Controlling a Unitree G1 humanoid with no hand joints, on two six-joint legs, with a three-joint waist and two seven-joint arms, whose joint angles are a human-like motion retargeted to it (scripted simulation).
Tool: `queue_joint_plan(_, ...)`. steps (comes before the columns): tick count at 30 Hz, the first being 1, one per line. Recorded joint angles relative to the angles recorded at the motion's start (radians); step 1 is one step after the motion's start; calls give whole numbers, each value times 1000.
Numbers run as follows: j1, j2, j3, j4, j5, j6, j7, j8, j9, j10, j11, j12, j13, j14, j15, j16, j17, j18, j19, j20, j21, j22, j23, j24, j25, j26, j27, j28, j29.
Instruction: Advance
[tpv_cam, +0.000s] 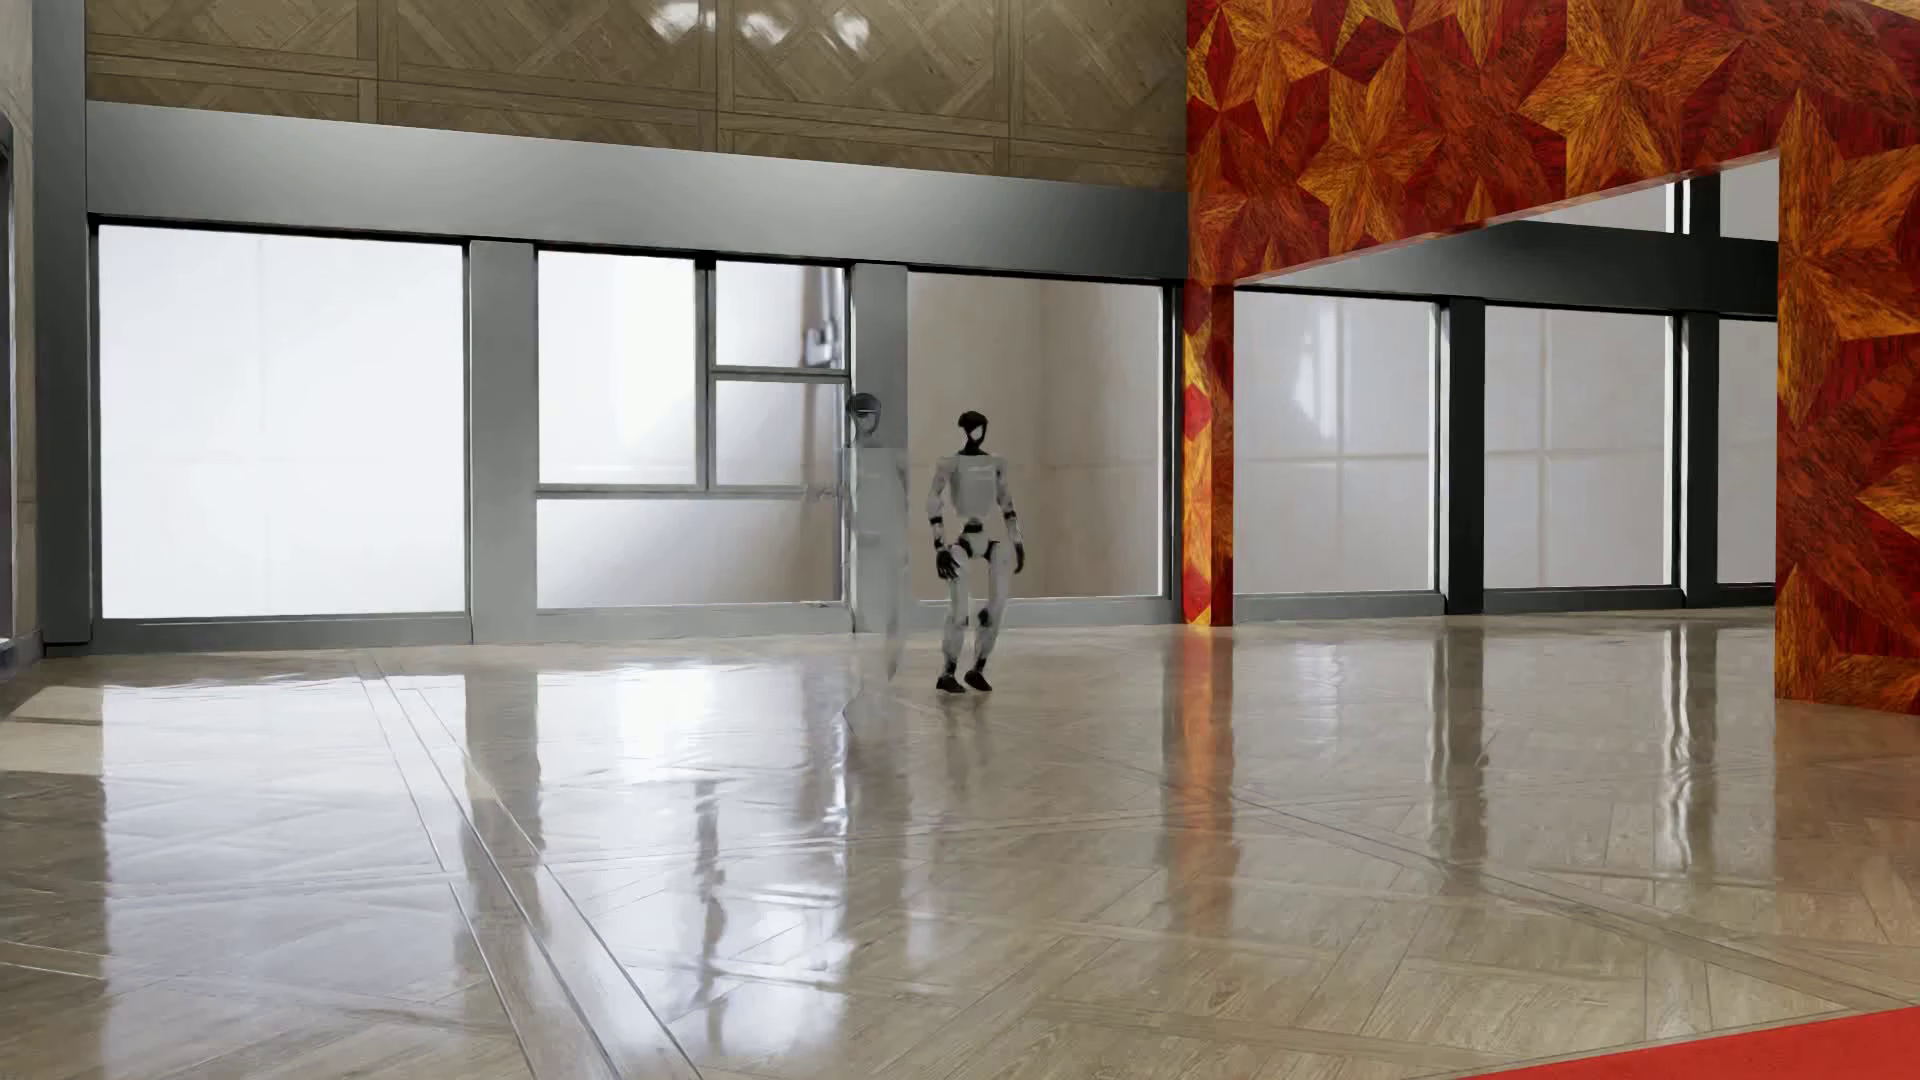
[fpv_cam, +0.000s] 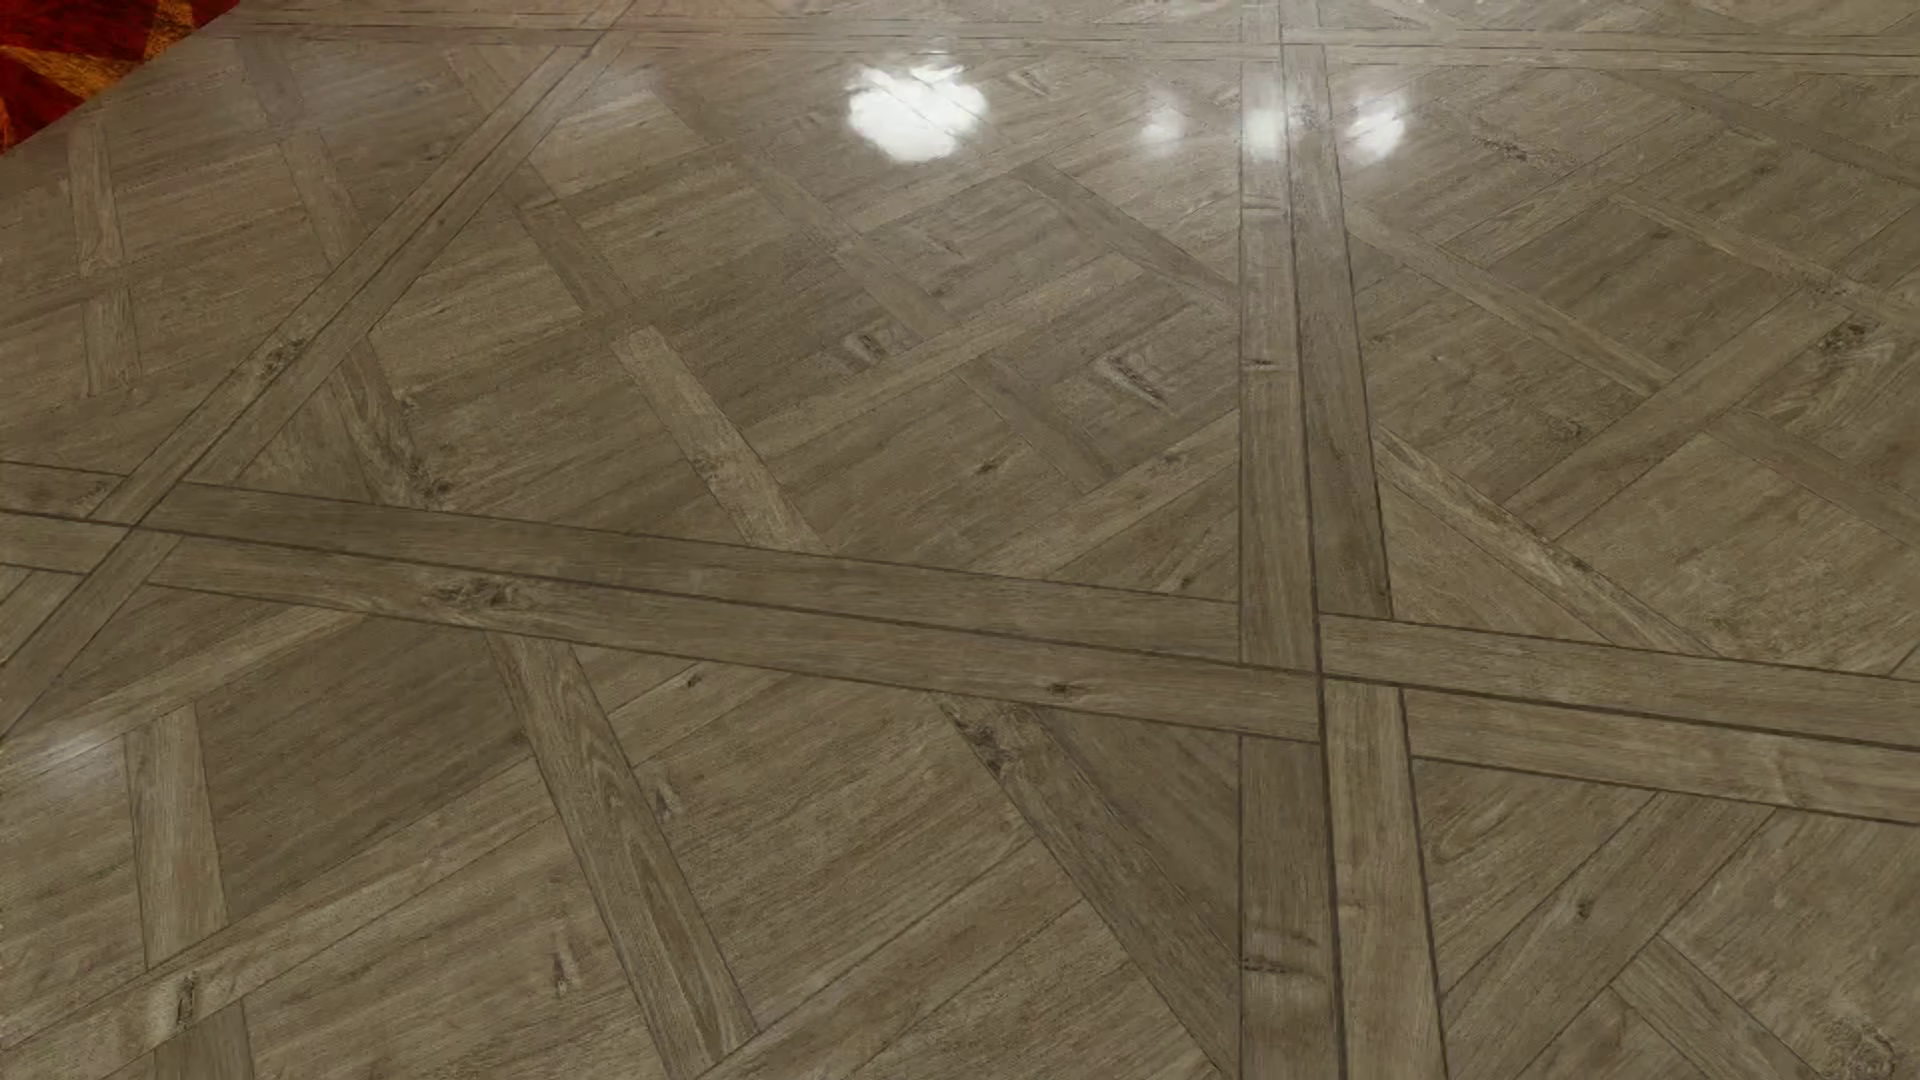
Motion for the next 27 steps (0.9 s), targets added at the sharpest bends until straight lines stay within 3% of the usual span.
queue_joint_plan(5,-70,-7,16,4,22,1,0,0,1,108,-2,34,23,-17,8,12,-7,0,0,34,27,-33,47,0,0,0,0,0,0)
queue_joint_plan(9,-298,29,59,18,32,-1,0,0,50,535,23,52,31,182,-5,20,-11,0,0,56,39,-22,51,0,0,0,0,0,0)
queue_joint_plan(12,-495,62,116,34,32,6,0,0,79,778,30,92,23,147,-27,12,-24,0,0,65,21,-6,36,0,0,0,0,0,0)
queue_joint_plan(14,-547,84,148,36,19,-2,0,0,89,646,30,132,6,123,-29,6,-27,0,0,51,1,26,31,0,0,0,0,0,0)
queue_joint_plan(18,-535,131,153,36,12,-2,0,0,87,159,28,188,-17,126,-28,-11,-39,0,0,-54,-36,123,-34,0,0,0,0,0,0)
queue_joint_plan(21,-525,172,146,59,-12,-15,0,0,83,60,35,202,-12,169,-13,-24,-33,0,0,-102,-78,165,-95,0,0,0,0,0,0)
queue_joint_plan(23,-540,200,123,44,-45,-56,0,0,80,133,50,183,14,292,50,-22,-10,0,0,-96,-114,170,-110,0,0,0,0,0,0)
queue_joint_plan(24,-540,209,104,24,-57,-80,0,0,76,170,72,163,37,304,111,-17,1,0,0,-86,-118,165,-102,0,0,0,0,0,0)
queue_joint_plan(27,-441,118,66,-27,-69,-121,0,0,63,199,310,75,103,205,404,9,12,0,0,-42,-31,111,-36,0,0,0,0,0,0)
